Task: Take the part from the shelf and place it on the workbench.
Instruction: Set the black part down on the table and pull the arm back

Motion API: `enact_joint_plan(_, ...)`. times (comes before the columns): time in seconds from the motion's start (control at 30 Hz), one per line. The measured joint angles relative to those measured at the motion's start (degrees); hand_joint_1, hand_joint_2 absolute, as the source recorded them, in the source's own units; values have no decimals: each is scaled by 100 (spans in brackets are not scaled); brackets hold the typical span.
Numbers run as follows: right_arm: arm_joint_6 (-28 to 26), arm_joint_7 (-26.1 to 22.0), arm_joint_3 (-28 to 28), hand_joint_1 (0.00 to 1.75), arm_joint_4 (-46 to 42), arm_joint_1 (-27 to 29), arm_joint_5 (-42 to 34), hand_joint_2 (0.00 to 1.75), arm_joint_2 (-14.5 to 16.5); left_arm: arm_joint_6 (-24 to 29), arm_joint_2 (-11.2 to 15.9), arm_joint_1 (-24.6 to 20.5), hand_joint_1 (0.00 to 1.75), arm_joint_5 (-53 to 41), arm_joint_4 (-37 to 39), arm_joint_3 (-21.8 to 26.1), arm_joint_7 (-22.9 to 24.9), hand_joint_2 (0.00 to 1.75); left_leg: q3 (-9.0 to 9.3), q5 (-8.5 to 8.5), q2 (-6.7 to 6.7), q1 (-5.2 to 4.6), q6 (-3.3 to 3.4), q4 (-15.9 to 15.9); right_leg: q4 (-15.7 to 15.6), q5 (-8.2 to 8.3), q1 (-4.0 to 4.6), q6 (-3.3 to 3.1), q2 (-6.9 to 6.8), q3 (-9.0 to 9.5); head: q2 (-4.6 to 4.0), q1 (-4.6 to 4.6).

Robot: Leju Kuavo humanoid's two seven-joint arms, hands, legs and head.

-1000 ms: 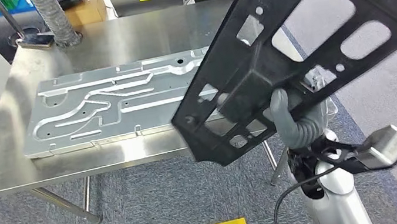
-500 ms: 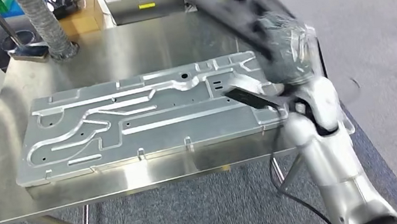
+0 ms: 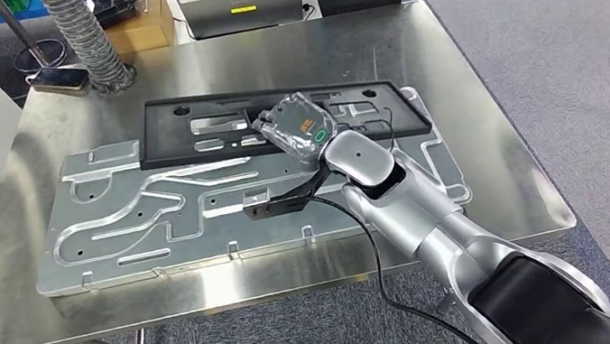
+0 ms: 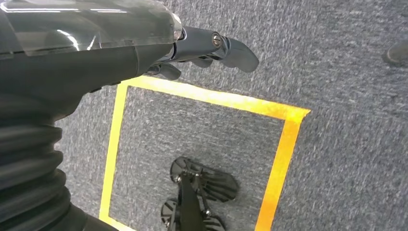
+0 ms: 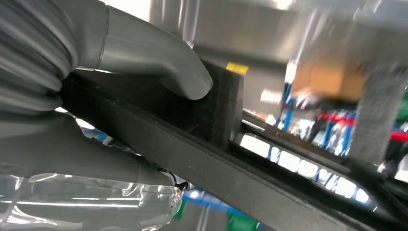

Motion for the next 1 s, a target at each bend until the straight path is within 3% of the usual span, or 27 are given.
enact_joint_plan(0.1,13,-94,41,175,500,-59,-162,175,107,-1,14,10,0,-5,-1,2,-24,175,-38,-139,28,10,-87,132,-153,24,-60,-36,-14,115,0,-2)
enact_joint_plan(0.2,37,-163,49,175,934,-86,-266,175,166,-9,25,11,0,-15,0,1,-62,175,-499,-596,79,44,-166,1128,-198,18,-79,-63,-20,180,0,-4)
enact_joint_plan(0.23,40,-176,50,175,1065,-67,-281,175,170,-14,31,15,0,-21,-1,0,-78,175,-659,-670,89,59,-191,1420,-190,5,-80,-60,-20,187,0,-4)
enact_joint_plan(0.27,41,-185,50,175,1178,-39,-286,175,169,-21,36,21,0,-28,-1,-1,-100,175,-733,-642,98,76,-214,1523,-180,-11,-84,-48,-17,195,0,-4)
enact_joint_plan(0.3,35,-188,50,175,1280,-11,-291,175,165,-30,43,26,0,-36,-1,-1,-126,175,-692,-505,105,96,-234,1396,-163,-32,-92,-30,-14,204,0,-4)
enact_joint_plan(0.33,27,-189,51,175,1367,13,-297,175,158,-37,50,26,0,-44,-2,-4,-159,175,-542,-290,110,119,-253,1058,-138,-62,-105,-4,-10,217,0,-4)
enact_joint_plan(0.4,3,-185,52,175,1512,35,-313,175,137,-46,59,15,0,-64,-1,-16,-228,175,-192,-13,103,141,-261,344,-73,-127,-112,65,-1,223,-1,-4)
enact_joint_plan(0.47,-30,-178,52,175,1622,63,-317,175,110,-46,60,5,0,-90,0,-33,-283,175,-58,-5,91,129,-196,85,-38,-159,-91,125,7,206,-1,-2)
enact_joint_plan(0.53,-81,-167,55,175,1712,124,-280,175,74,-34,61,0,0,-110,0,-44,-329,175,-56,-12,90,114,-102,82,-43,-170,-89,176,10,208,-1,1)
enact_joint_plan(0.6,-127,-146,63,175,1777,165,-211,175,36,-17,61,-7,0,-118,0,-51,-368,175,-40,-14,99,111,-27,68,96,-283,-106,223,2,162,0,2)
enact_joint_plan(0.63,-140,-134,73,131,1803,174,-176,131,22,-11,61,-16,0,-120,0,-54,-380,175,-30,-15,106,111,5,60,328,-419,-109,239,-1,57,0,2)
enact_joint_plan(0.73,-148,-86,123,0,1887,218,-56,0,-13,14,63,-39,0,-130,0,-62,-393,175,-14,-32,122,69,62,59,1458,-878,-102,242,-6,-509,-1,2)
enact_joint_plan(0.77,-158,-74,142,0,1906,234,-22,0,-22,31,63,-41,0,-146,0,-68,-393,175,-3,-38,122,51,72,59,1640,-886,-97,226,-5,-615,-1,2)
enact_joint_plan(0.8,-176,-69,162,0,1920,244,8,0,-30,50,62,-42,0,-171,0,-79,-393,175,14,-43,122,33,81,59,1582,-779,-88,198,-5,-604,0,2)
enact_joint_plan(0.83,-197,-65,176,0,1929,246,30,0,-36,73,62,-44,0,-198,0,-96,-393,175,35,-49,120,16,86,59,1295,-584,-71,154,-5,-476,0,2)
enact_joint_plan(0.9,-254,-50,191,0,1938,237,57,0,-43,109,49,-54,0,-234,1,-143,-415,87,67,-59,118,-11,84,57,475,-214,-14,31,-17,-87,-1,2)
enact_joint_plan(0.97,-360,-30,205,0,1941,230,75,0,-45,128,31,-68,0,-240,2,-178,-468,0,71,-60,121,-14,51,53,29,-81,37,-32,-39,111,-2,1)
enact_joint_plan(1.0,-445,-22,218,0,1941,233,95,0,-47,131,23,-75,0,-240,2,-187,-492,0,71,-56,125,-12,21,44,0,-81,51,-33,-47,115,-1,1)
